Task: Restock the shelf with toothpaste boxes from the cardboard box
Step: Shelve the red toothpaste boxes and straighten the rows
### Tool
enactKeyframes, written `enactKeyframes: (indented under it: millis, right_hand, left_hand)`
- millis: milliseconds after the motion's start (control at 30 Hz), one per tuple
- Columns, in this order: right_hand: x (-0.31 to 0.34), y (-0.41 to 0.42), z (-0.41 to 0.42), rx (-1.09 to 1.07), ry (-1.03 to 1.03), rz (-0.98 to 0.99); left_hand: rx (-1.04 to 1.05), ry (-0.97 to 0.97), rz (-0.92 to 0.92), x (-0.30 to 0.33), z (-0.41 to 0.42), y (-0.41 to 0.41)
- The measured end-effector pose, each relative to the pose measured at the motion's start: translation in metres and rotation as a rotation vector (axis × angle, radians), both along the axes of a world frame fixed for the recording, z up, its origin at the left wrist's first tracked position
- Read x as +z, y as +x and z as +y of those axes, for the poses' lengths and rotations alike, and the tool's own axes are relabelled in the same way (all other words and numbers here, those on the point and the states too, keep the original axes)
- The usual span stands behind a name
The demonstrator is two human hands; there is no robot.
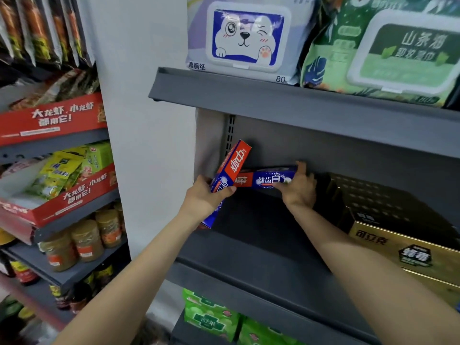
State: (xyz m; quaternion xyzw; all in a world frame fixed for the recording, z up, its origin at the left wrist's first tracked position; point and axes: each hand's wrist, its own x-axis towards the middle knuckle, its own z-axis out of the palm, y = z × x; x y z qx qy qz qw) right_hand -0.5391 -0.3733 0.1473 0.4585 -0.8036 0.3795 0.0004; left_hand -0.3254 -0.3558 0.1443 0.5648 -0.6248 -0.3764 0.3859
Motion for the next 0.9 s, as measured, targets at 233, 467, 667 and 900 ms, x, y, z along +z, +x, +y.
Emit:
enactKeyframes:
  millis: [233, 467, 667, 900]
  right_hand:
    - [-0.030, -0.003, -0.007, -0.089, 0.243, 0.384]
    - [0.004, 0.012, 0.002, 0.167, -0.157, -0.257]
    - [0.017, 0.010, 0.023, 0.570, -0.076, -0.946]
    - [0.008, 0.010, 0.028, 0.579, -0.301, -1.151]
  left_hand:
    - [-0.018, -0.055, -0.044, 0.000, 0.003, 0.007]
    - [-0.089, -0.215, -0.347, 0.001, 0.000, 0.002]
    - [-0.149, -0.505, -0.752, 0.011, -0.008, -0.004]
    - [-0.038, -0.639, -0.706, 0.009, -0.020, -0.028]
